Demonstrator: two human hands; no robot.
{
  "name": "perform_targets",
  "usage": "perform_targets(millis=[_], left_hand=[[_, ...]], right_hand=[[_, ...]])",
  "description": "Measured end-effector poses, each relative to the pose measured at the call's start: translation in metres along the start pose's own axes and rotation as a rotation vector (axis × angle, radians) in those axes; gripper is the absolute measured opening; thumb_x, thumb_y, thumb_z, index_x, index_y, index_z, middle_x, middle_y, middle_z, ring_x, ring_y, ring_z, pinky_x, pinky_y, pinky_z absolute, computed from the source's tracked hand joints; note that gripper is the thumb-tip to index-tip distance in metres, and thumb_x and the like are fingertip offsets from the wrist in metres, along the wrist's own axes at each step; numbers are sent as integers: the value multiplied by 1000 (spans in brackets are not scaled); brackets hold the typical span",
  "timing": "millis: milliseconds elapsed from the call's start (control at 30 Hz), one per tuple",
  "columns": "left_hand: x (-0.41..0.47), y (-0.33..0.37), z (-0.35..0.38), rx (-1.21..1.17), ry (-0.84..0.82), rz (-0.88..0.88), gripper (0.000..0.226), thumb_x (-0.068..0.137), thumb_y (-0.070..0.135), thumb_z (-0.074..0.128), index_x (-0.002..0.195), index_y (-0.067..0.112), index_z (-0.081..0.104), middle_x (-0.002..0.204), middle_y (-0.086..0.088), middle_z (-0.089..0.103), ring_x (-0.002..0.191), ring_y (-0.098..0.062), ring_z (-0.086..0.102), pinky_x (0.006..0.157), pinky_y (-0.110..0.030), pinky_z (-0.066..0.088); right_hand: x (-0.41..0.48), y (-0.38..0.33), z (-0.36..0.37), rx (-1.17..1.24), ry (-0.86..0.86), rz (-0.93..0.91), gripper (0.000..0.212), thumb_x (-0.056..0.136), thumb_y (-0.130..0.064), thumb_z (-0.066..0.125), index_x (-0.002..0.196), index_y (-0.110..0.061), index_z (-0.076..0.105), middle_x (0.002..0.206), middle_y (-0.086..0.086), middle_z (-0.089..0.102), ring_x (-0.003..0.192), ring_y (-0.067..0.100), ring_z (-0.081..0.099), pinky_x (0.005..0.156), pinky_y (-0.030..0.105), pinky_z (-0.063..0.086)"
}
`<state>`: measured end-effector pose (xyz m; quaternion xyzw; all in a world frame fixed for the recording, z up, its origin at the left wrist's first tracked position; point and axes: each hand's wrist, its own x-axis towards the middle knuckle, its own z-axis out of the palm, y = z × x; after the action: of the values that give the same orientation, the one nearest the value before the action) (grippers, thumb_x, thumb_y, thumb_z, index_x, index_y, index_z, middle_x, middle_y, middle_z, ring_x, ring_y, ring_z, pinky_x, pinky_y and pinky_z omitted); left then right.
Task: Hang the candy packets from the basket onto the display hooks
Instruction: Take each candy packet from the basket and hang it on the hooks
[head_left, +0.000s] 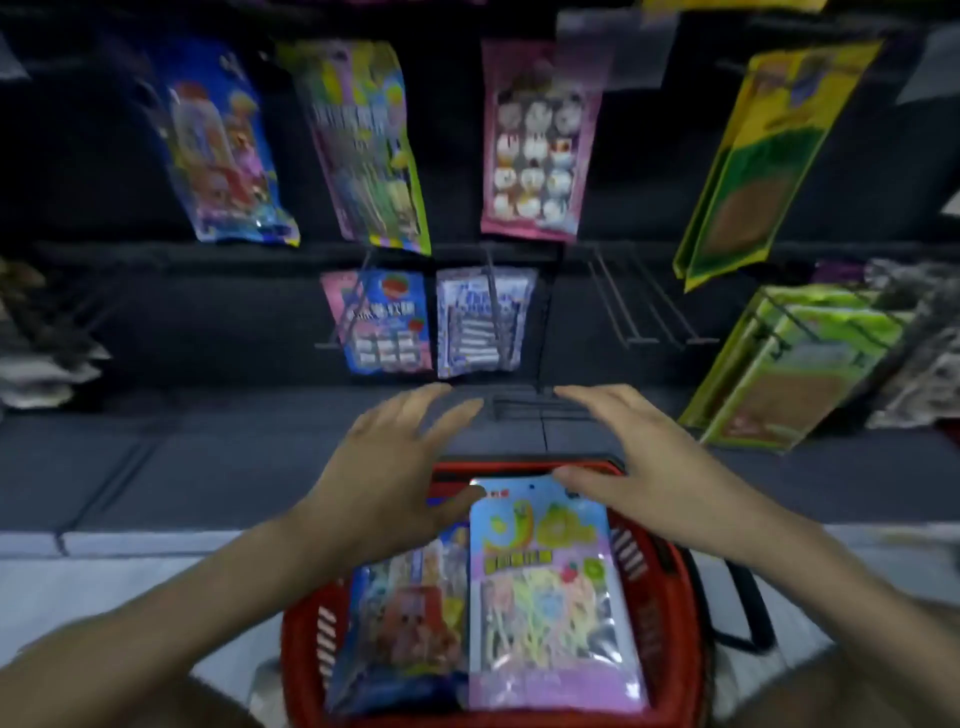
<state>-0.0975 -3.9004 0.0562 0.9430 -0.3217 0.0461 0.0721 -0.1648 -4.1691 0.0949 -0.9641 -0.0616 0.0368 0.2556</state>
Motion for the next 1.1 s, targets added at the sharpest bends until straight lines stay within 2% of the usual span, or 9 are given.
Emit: perform_targets(millis=[167,300,400,567,733,833,900,1000,1100], left_hand=[[-1,8,82,-8,-171,-21,90,88,83,37,162,35,25,163,-6,34,141,-37,46,107,-57,48],[-2,10,135,-52,-236,-130,99,83,89,33,162,29,28,158,-7,39,134,-38,53,103,-54,51],[-2,20,158,-78,-308,-192,95,91,82,43,165,30,16,161,-5,34,139,-34,47,110,-48,43],[-8,29,183,-144,-380,-171,94,93,80,41,166,30,6,165,0,27,143,-28,44,117,-47,36],[-6,33,189,-273,-364,-241,94,92,76,51,164,35,7,161,-3,27,120,-26,61,100,-43,53],[-1,31,187,-526,-336,-349,91,93,59,67,164,33,16,152,0,36,93,-6,65,86,-31,54],[3,34,185,-871,-256,-487,83,92,38,78,159,31,29,143,1,47,92,-6,68,81,-26,56],[9,38,176,-1299,-100,-720,72,86,10,83,143,27,42,118,0,62,84,-5,73,65,-17,58],[11,27,177,-1414,-11,-872,77,73,25,93,138,23,51,114,-4,72,97,-20,75,85,-41,63]], right_hand=[[1,68,63,40,-77,222,82,90,-50,76,158,-27,38,146,0,45,137,18,49,106,30,43],[-5,105,107,25,-103,397,79,85,-56,76,151,-29,43,134,6,53,125,26,59,101,38,50],[-3,117,126,-27,-107,458,74,81,-65,73,141,-32,45,126,4,59,117,29,63,95,42,53],[-3,121,138,25,-68,534,53,82,-62,75,109,-23,54,94,-8,66,99,24,68,70,36,47],[-5,123,148,241,-55,580,37,85,-42,83,95,-23,53,83,-16,62,75,1,61,56,22,38],[-3,126,156,448,-43,622,34,83,-26,86,98,-15,57,93,-4,71,88,14,70,72,35,55],[-3,126,155,594,-22,670,31,85,-11,83,101,-7,58,98,6,75,95,23,74,81,40,59],[-6,118,142,798,-12,666,20,89,1,76,102,-3,60,100,5,80,94,17,76,71,18,55],[-7,113,133,911,46,578,16,93,0,72,106,-8,66,100,2,81,94,12,76,75,13,52]])
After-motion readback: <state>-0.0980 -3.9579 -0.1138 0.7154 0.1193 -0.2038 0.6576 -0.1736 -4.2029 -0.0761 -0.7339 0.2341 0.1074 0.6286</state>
